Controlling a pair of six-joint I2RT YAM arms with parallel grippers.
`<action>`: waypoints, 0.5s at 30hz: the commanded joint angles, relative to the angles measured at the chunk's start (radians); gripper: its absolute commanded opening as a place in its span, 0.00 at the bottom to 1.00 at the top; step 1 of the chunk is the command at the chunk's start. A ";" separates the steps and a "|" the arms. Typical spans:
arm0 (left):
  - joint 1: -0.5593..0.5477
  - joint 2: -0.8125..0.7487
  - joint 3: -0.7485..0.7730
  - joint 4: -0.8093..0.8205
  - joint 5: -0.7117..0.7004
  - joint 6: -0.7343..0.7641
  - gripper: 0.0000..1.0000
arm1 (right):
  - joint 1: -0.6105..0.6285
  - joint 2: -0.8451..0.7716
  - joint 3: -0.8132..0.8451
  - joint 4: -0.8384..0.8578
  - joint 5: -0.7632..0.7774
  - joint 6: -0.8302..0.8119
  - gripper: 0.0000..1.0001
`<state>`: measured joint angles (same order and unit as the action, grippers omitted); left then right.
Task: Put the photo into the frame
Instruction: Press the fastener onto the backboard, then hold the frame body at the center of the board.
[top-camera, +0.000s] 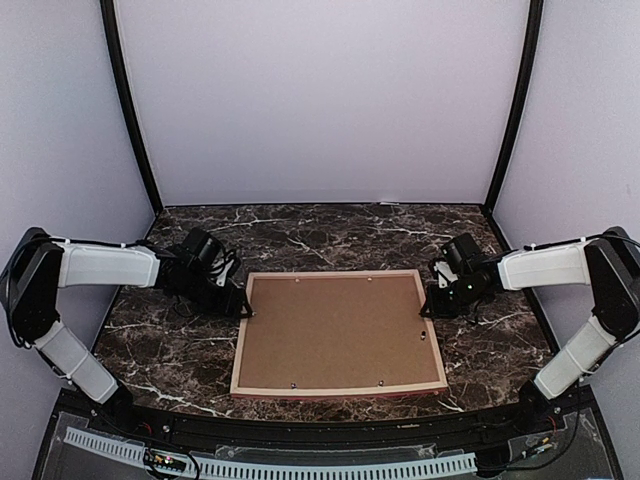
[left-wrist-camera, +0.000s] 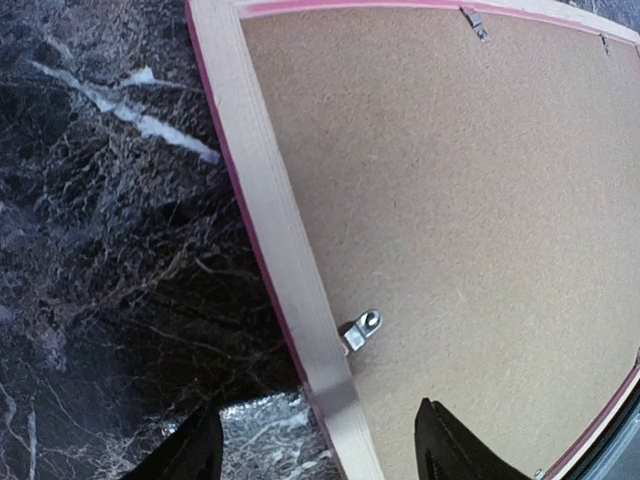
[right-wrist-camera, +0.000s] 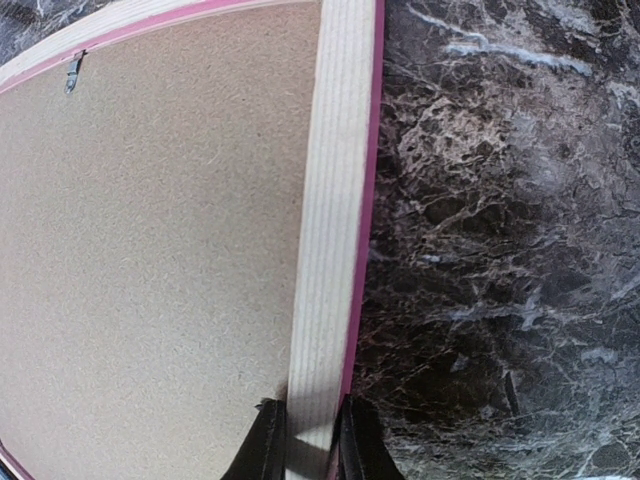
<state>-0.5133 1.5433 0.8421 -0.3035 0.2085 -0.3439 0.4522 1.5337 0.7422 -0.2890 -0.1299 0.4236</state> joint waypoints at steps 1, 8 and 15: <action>0.006 -0.027 -0.032 -0.039 0.010 -0.021 0.66 | 0.000 0.015 0.005 0.006 -0.005 -0.024 0.17; 0.004 -0.004 -0.047 -0.012 0.059 -0.034 0.58 | 0.000 0.013 -0.001 0.010 -0.008 -0.022 0.17; -0.002 0.033 -0.051 0.022 0.098 -0.046 0.50 | -0.001 0.006 -0.004 0.011 -0.008 -0.020 0.19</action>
<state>-0.5133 1.5597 0.8085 -0.3035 0.2687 -0.3782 0.4522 1.5333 0.7422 -0.2890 -0.1303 0.4236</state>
